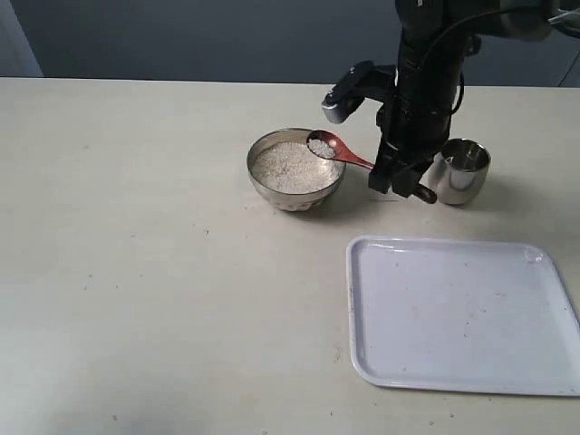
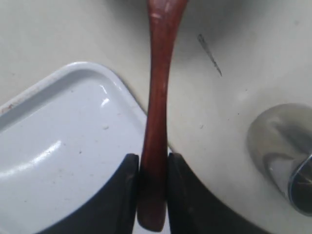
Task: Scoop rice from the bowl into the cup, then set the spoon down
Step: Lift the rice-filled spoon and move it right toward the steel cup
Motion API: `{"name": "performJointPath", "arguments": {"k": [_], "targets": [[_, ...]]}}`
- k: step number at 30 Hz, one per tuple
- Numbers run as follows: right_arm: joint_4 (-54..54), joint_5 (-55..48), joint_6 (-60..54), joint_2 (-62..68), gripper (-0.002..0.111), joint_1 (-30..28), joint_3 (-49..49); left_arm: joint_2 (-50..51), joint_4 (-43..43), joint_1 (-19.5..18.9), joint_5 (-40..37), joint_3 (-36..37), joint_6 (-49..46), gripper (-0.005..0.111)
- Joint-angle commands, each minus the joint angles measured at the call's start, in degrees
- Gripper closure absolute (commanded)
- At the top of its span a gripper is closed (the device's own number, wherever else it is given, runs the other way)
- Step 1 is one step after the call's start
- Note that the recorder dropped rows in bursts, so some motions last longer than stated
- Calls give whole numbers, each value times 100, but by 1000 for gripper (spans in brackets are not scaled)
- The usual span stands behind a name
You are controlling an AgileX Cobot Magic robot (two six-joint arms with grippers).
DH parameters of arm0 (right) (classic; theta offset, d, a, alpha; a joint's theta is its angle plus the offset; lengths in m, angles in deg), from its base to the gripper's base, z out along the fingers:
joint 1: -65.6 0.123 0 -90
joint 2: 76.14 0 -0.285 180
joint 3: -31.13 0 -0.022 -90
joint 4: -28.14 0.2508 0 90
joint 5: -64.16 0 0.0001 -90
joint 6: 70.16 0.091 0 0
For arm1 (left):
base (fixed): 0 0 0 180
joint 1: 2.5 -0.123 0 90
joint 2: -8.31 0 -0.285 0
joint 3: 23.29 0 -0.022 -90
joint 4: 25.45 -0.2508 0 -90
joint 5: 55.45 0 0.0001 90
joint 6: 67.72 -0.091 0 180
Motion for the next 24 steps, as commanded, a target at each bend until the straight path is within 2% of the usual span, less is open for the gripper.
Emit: {"name": "performJointPath", "arguments": {"k": [1, 11, 24], "targets": [[-9, 8, 23, -175, 109, -222, -159, -25, 8, 47, 8, -23, 37, 106], [17, 8, 36, -309, 109, -1047, -159, -25, 8, 47, 8, -23, 37, 106], [-7, 8, 46, -651, 109, -1731, -606, -25, 8, 47, 8, -23, 37, 106]]}}
